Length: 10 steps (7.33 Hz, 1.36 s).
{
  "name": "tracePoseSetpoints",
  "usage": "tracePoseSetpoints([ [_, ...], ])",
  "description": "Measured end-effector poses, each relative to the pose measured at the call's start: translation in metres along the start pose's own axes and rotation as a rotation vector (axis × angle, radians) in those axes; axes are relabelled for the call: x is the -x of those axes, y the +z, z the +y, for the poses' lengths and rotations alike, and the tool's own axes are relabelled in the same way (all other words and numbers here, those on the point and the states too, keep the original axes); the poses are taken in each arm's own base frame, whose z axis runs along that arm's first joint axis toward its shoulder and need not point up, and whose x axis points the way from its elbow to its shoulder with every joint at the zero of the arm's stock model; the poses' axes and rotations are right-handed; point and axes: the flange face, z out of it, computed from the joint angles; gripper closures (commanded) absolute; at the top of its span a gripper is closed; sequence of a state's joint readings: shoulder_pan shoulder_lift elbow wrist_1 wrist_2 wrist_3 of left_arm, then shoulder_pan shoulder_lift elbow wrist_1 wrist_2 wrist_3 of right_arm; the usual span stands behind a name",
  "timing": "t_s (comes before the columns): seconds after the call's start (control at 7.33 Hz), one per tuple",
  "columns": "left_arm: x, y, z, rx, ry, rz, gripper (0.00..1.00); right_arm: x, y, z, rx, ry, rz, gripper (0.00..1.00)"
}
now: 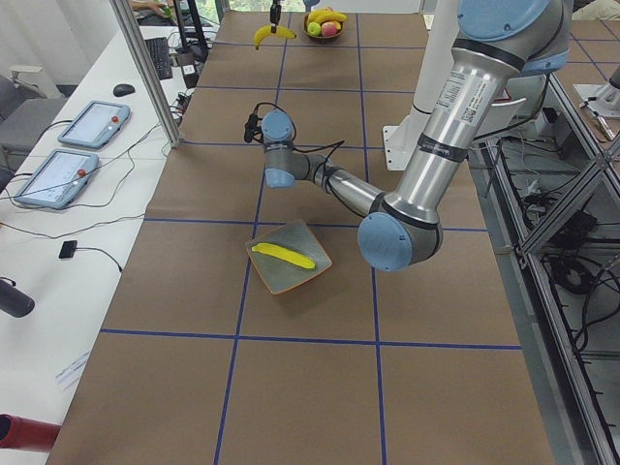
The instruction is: Transfer all bananas from basket to plate
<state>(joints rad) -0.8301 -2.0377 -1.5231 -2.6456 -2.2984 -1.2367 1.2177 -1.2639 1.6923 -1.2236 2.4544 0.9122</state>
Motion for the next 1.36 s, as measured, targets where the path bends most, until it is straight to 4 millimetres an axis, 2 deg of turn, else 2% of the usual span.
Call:
tracePoseSetpoints([
  [0.14,-0.035,0.022,-0.001,0.005,0.016,0.037,0.03,0.06,0.024,0.012,0.006,0.035,-0.014,1.0],
  [0.27,-0.074,0.037,-0.008,0.002,0.007,0.079,0.01,0.107,0.042,0.028,0.011,0.06,-0.029,1.0],
  [0.41,-0.109,0.047,-0.014,0.003,-0.018,0.12,0.0,0.143,0.054,0.041,0.014,0.081,-0.045,1.0],
  [0.55,-0.139,0.055,-0.017,0.004,-0.034,0.154,0.0,0.17,0.061,0.052,0.015,0.096,-0.059,1.0],
  [0.68,-0.16,0.064,-0.013,-0.003,-0.049,0.179,0.01,0.192,0.068,0.062,0.014,0.099,-0.07,1.0],
  [0.95,-0.192,0.086,0.004,-0.013,-0.07,0.219,0.01,0.231,0.079,0.083,0.019,0.09,-0.095,1.0],
  [1.09,-0.202,0.09,0.007,-0.013,-0.066,0.236,0.01,0.245,0.079,0.092,0.024,0.086,-0.111,1.0],
  [1.36,-0.209,0.091,0.011,-0.012,-0.06,0.254,0.03,0.264,0.075,0.105,0.034,0.082,-0.138,1.0],
])
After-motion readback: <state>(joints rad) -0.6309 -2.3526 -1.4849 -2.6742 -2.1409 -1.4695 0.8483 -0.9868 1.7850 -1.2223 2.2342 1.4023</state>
